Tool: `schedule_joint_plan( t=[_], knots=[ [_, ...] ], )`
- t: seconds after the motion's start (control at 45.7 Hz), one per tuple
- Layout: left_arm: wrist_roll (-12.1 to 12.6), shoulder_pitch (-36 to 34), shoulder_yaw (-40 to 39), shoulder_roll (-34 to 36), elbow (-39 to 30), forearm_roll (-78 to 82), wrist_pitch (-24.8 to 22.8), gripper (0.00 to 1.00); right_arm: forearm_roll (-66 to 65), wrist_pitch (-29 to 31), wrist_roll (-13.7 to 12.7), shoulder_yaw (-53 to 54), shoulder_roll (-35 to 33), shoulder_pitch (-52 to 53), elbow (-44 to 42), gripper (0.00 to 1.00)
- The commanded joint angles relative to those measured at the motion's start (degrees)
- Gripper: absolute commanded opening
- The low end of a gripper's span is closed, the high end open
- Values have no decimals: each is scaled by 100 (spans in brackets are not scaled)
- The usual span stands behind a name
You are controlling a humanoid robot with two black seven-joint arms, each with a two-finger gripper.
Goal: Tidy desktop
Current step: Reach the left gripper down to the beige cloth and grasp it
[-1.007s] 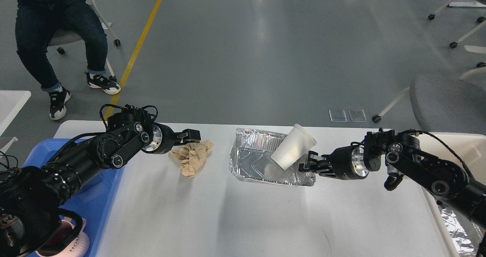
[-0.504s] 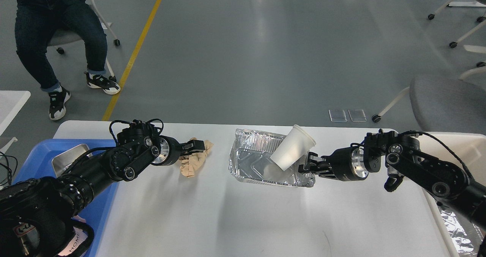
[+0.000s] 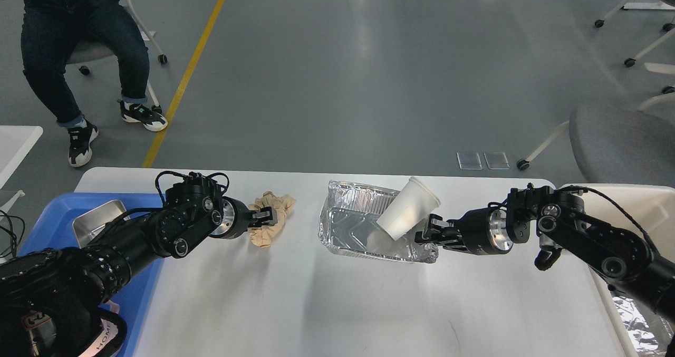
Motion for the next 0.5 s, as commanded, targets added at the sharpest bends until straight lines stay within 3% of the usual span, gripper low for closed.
schedule_joint_plan(
  t=[0.0, 0.088, 0.285, 0.482],
  knots=[
    [-8, 11, 57, -75, 17, -17, 91, 34, 0, 0, 0, 29, -6, -36, 35, 0],
    [9, 125, 83, -172, 113, -52, 101, 32, 0, 0, 0, 29, -85, -62, 79, 0],
    [255, 99, 92, -172, 140, -78, 49, 2, 0, 0, 0, 29, -147, -80, 105, 0],
    [273, 2, 74, -146, 87, -78, -171, 0, 0, -9, -9, 38, -138, -97, 105, 0]
  ],
)
